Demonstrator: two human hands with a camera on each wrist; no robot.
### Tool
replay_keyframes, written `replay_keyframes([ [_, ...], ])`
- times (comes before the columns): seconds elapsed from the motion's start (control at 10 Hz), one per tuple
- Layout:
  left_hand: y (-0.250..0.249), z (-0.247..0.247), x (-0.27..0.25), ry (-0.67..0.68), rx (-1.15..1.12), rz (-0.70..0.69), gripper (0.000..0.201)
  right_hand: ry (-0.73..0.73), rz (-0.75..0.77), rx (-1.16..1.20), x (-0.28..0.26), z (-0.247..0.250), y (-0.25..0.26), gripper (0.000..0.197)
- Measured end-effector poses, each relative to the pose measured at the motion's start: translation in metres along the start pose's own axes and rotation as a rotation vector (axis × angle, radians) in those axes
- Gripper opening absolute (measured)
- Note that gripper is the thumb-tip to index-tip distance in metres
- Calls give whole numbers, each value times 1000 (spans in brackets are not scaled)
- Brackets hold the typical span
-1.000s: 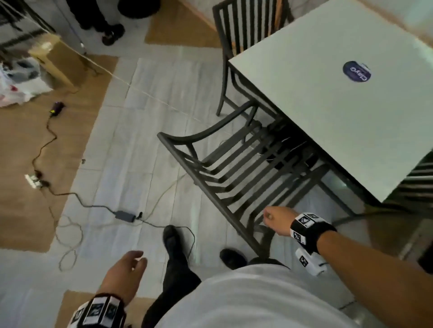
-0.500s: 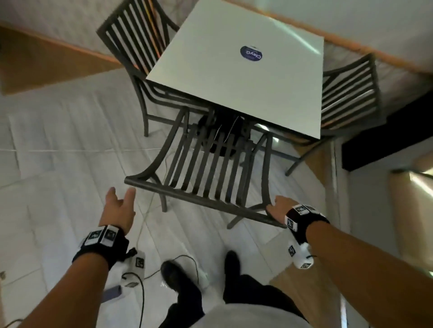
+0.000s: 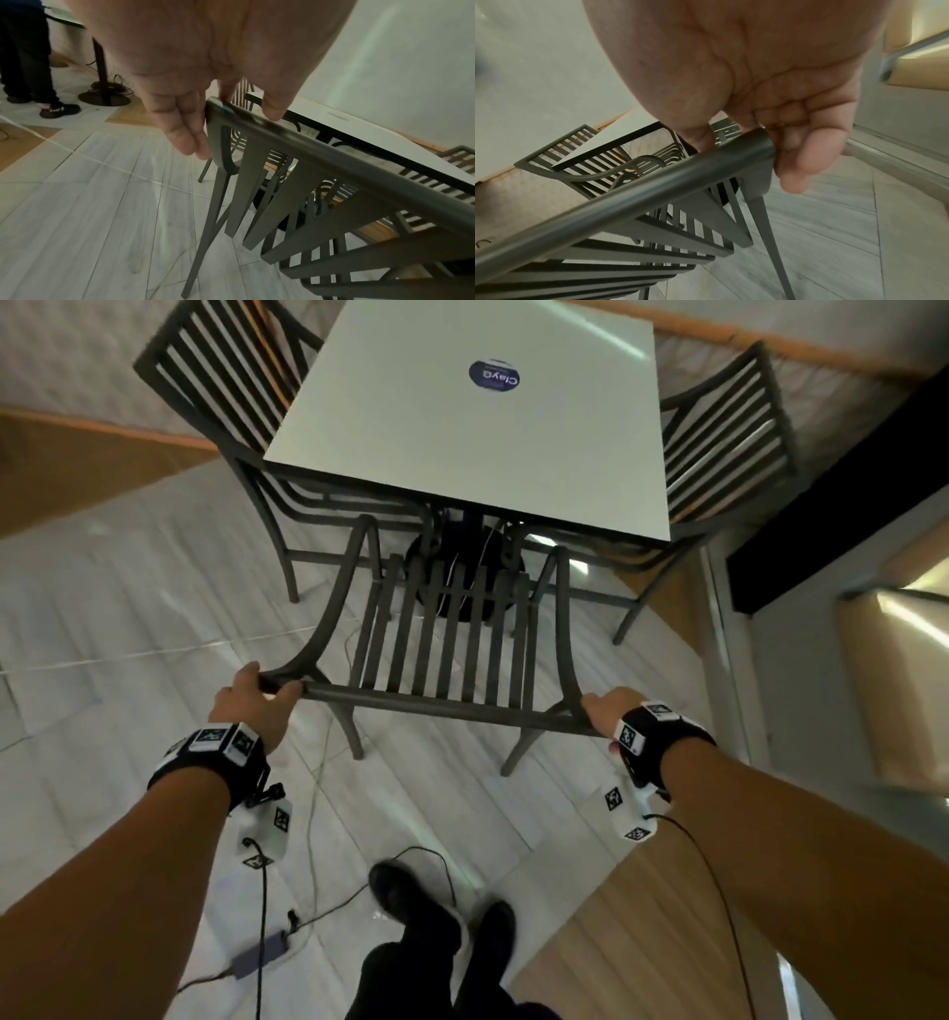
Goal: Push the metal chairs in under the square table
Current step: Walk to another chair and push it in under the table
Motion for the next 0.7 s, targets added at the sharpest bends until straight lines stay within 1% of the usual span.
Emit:
replay_keyframes([
  [0.1, -1, 3, 4, 4, 20, -18, 74, -4, 29, 52, 0, -3, -3, 30],
  [0.2, -7, 6, 11, 11, 58, -19, 72, 24, 13, 20, -2, -11, -3, 20],
  [0.3, -9, 8, 28, 33, 109, -12, 70, 55, 96, -334, 6, -21, -3, 38],
  [0.5, -15, 8, 64, 171, 210, -15, 67, 38, 89, -393, 0, -19, 4, 32],
  [0.6, -20, 8, 64, 255, 434, -105, 46, 44, 44, -426, 1, -23, 6, 32],
  [0.7, -20, 16, 75, 305, 423, -79, 22, 64, 21, -472, -5, -34, 7, 32],
])
Point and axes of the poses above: each hand's wrist, its own x-axis towards the middle knuckle, its own z-axis out of the back of the hand, y = z × x, the point moved 4 cm from there along x, towards the middle knuckle, and after that the axes turned 6 degrees about z, right-handed, at the moved point
